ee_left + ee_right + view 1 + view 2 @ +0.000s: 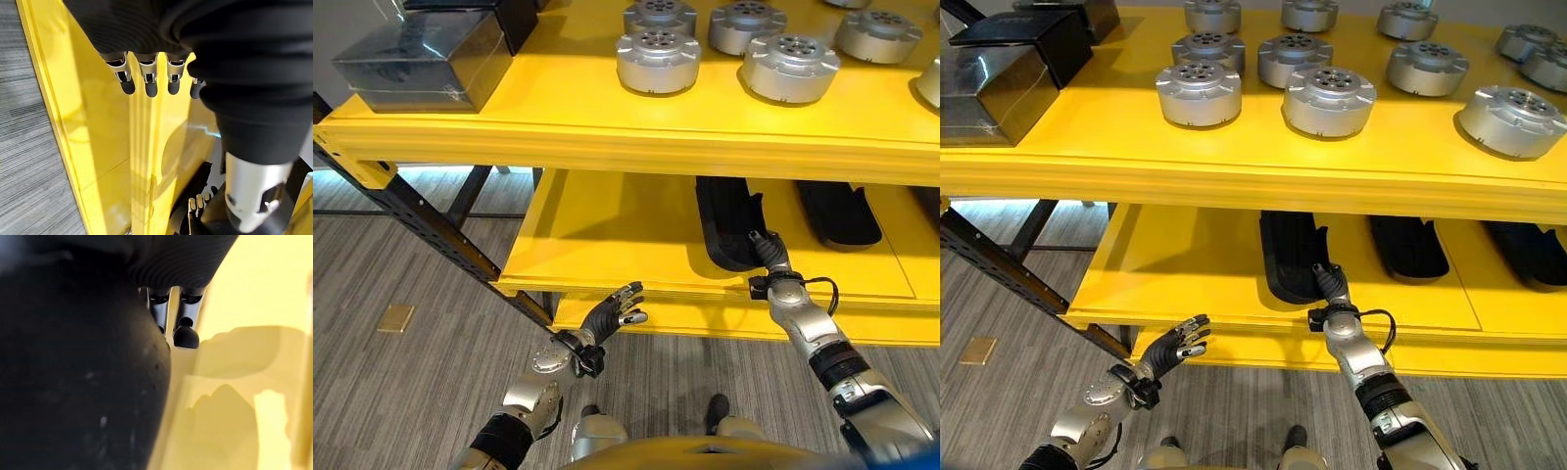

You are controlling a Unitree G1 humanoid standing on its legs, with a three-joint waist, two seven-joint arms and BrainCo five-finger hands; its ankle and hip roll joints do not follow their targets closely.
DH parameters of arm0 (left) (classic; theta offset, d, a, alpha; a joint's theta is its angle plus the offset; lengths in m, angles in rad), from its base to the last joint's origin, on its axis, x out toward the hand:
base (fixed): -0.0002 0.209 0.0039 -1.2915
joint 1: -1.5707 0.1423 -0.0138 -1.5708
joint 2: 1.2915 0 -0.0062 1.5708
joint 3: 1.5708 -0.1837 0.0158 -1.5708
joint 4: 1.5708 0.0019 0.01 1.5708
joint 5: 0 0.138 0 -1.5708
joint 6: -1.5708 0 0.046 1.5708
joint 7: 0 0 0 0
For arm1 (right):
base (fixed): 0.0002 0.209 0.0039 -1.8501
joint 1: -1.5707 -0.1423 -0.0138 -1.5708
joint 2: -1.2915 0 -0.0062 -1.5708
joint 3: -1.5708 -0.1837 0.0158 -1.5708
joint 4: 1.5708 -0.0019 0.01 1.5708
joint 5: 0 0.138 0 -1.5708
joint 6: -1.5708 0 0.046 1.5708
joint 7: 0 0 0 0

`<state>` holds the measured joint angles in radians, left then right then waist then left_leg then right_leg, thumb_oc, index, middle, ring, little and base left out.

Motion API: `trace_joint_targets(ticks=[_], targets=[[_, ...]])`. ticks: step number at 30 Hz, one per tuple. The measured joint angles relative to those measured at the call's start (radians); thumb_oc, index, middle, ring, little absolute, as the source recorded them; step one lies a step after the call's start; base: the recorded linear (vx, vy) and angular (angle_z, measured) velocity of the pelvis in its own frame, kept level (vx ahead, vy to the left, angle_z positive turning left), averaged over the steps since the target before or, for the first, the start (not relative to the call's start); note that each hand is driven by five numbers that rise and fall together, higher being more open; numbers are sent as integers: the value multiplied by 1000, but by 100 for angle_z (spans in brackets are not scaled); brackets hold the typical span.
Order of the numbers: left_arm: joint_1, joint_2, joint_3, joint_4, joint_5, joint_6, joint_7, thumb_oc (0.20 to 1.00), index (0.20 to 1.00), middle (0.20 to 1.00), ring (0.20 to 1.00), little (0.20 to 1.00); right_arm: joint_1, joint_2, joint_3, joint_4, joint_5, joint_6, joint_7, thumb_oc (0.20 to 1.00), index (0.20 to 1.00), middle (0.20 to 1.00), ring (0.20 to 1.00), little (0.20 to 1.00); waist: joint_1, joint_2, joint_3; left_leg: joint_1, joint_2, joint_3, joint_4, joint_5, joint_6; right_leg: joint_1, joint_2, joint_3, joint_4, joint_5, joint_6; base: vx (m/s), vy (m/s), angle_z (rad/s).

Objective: Move parts from the plastic box to the shelf.

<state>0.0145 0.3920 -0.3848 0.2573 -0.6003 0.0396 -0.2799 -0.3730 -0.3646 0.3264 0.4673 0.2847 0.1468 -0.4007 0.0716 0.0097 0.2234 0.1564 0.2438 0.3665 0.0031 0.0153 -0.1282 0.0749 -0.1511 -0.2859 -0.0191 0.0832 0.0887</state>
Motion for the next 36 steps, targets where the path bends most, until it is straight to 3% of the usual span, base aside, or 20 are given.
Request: trace_joint_targets(ticks=[5,7,9,18,25,36], targets=[[-5,13,-1,0,-20,31,1,1000,1000,1000,1000,1000,-114,-1,-18,73,-1,21,-22,200,200,200,200,200,26,3,7,-39,-7,-4,9,2,-1,-40,-11,0,20,0,1,-47,1,1],[-42,21,-11,0,-39,35,1,1000,1000,1000,1000,1000,-178,-6,-28,110,0,28,-26,200,200,200,200,200,29,7,42,-82,-7,-15,34,3,0,-78,-18,-2,39,2,-1,-123,9,7],[-95,20,-21,-1,-58,35,3,1000,1000,1000,1000,1000,-242,-8,-38,143,1,43,-27,200,200,200,200,200,33,18,117,-112,-9,-20,53,6,4,-106,-26,-3,62,3,-3,-54,18,8],[-131,31,-30,-13,-83,35,17,1000,1000,1000,1000,1000,-264,-13,-46,143,1,44,-47,200,200,200,200,200,31,25,178,-141,-6,-20,78,0,7,-131,-30,0,75,3,-4,-55,17,0],[-222,47,-46,-40,-89,36,48,1000,1000,1000,1000,1000,-404,-55,-49,144,2,58,-106,200,200,200,200,200,34,33,290,-229,-2,-29,132,1,11,-214,-37,7,116,14,-18,-131,0,-1],[-242,55,-48,-48,-132,36,86,1000,1000,1000,1000,1000,-498,-88,-46,253,-24,72,-149,200,200,200,200,200,51,33,298,-277,0,-39,158,0,14,-255,-44,6,138,14,-19,-34,0,1]])
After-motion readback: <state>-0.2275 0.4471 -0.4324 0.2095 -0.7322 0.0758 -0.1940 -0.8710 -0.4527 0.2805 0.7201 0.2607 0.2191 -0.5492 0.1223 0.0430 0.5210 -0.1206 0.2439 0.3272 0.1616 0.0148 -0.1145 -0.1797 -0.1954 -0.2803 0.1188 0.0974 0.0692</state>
